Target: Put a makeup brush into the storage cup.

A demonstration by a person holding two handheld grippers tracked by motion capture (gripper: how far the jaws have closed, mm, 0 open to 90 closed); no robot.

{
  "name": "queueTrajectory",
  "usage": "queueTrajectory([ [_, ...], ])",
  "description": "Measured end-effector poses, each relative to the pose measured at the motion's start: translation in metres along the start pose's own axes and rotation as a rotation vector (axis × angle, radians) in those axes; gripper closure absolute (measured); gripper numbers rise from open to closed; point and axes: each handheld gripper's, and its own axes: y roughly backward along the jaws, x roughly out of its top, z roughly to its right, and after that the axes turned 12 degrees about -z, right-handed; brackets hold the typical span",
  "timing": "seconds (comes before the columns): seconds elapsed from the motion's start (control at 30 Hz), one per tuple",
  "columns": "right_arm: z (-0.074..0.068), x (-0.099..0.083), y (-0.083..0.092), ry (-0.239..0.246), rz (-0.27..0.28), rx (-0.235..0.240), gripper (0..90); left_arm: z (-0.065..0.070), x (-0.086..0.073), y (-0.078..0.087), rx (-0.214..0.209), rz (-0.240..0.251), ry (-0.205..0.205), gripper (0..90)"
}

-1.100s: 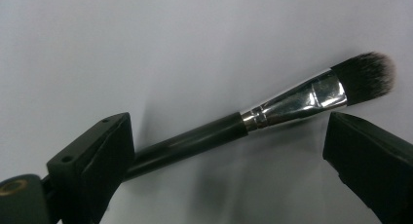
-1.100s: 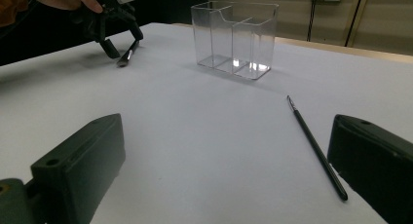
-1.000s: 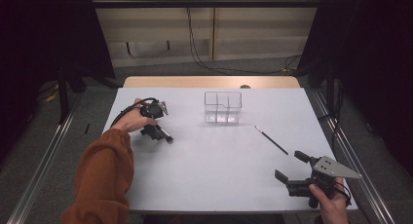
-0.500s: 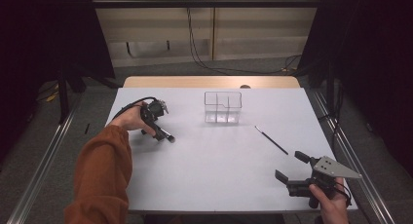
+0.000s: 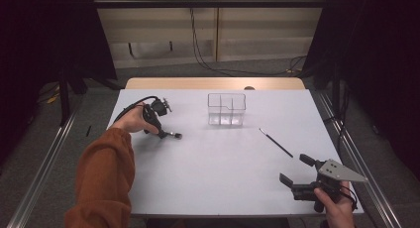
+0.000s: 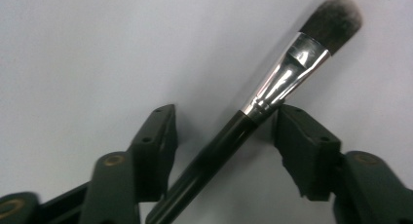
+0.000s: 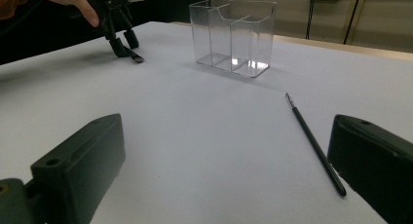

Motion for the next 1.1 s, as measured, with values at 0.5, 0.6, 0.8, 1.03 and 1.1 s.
queueTrajectory([
  [0.5,0.0005,-0.0007,0.0010,-0.002,-0.004,-0.004,0.1,0.0033,0.0065,0.0035,-0.014,-0.060,-0.034,77.3],
  [0.6,0.0005,-0.0008,0.0011,-0.002,-0.004,-0.003,0.1,0.0022,0.0057,0.0042,-0.014,-0.065,-0.039,79.4],
  [0.8,0.0006,-0.0008,0.0010,-0.002,-0.005,-0.004,0.1,0.0035,0.0042,0.0039,-0.009,-0.046,-0.008,79.7],
  [1.03,0.0002,-0.0005,0.0009,-0.002,-0.005,-0.003,0.1,0.0029,0.0012,0.0050,-0.015,-0.031,0.024,79.9],
  [1.1,0.0004,-0.0006,0.0009,0.000,-0.005,-0.003,0.1,0.0027,0.0001,0.0050,-0.023,-0.020,0.039,79.9],
])
